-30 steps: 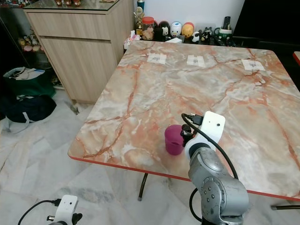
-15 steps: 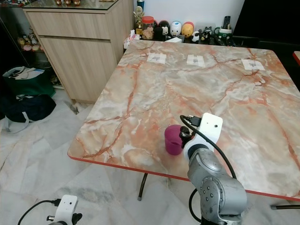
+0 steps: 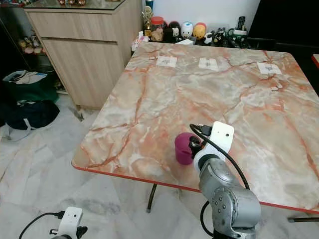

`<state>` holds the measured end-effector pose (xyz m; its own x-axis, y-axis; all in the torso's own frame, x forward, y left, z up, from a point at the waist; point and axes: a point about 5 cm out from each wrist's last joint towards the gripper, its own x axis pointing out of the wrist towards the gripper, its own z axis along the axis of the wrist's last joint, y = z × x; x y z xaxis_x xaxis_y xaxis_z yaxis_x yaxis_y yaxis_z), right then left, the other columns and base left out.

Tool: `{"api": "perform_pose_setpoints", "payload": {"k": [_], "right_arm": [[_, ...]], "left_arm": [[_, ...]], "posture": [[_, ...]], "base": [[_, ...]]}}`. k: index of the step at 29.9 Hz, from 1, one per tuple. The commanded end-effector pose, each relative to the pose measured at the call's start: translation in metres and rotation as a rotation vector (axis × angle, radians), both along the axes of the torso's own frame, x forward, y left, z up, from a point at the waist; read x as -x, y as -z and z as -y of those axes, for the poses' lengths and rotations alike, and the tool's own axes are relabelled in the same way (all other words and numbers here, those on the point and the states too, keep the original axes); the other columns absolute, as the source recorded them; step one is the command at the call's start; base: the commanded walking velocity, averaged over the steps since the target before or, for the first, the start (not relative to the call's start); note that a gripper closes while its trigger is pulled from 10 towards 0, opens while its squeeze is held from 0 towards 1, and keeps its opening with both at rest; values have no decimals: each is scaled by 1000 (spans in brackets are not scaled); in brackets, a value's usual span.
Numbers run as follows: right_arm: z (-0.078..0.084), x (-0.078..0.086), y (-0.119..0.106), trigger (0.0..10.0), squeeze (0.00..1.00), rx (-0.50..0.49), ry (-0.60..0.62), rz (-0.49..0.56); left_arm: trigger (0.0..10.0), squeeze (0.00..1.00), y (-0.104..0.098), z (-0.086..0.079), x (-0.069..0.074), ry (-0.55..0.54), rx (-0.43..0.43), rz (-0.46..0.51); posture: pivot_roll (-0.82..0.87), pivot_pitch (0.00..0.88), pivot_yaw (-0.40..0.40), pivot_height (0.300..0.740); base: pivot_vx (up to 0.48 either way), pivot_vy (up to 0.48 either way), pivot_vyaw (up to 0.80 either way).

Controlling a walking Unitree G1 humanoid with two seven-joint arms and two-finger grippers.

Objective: Setting the table

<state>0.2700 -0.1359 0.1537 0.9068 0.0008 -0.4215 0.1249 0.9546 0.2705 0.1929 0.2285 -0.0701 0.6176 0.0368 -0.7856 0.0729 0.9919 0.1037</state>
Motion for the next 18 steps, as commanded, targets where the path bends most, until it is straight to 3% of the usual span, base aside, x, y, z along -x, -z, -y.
{"api": "perform_pose_setpoints", "payload": {"k": [1, 4, 5, 6, 7, 8, 9, 10, 18], "right_arm": [[-4, 2, 6, 10000, 0, -32, -13, -21], [-5, 1, 6, 10000, 0, -35, -23, -20], [-5, 1, 7, 9176, 0, -36, -25, -20], [-5, 1, 7, 9176, 0, -36, -26, -20], [-4, 1, 7, 2235, 0, -35, -25, -20], [-4, 1, 7, 2235, 0, -34, -25, -20], [-4, 0, 7, 667, 0, -33, -25, -19], [-4, 0, 7, 0, 0, -33, -25, -19], [-3, -1, 7, 0, 0, -29, -23, -15]], "left_arm": [[10000, 0, 2, -1, 4, -7, 1, -20], [10000, 0, 2, 0, 4, -7, 2, -20], [10000, 0, 2, 0, 4, -7, 2, -20], [10000, 0, 2, 0, 4, -7, 2, -20], [10000, 0, 2, 0, 4, -7, 2, -20], [10000, 0, 2, 0, 4, -7, 2, -20], [10000, 0, 2, 0, 4, -7, 2, -20], [10000, 0, 2, 0, 4, -7, 2, -20], [10000, 0, 2, 0, 4, -7, 2, -20]], "posture": [[75, 88, -22, 740], [75, 88, -22, 740], [75, 87, -22, 740], [75, 89, -22, 740], [76, 88, -22, 740], [76, 88, -22, 740], [76, 88, -23, 740], [76, 88, -22, 740], [76, 89, -24, 740]], "base": [[0, 0, 0], [0, 0, 0], [0, 0, 0], [0, 0, 0], [0, 0, 0], [0, 0, 0], [0, 0, 0], [0, 0, 0], [0, 0, 0]]}}
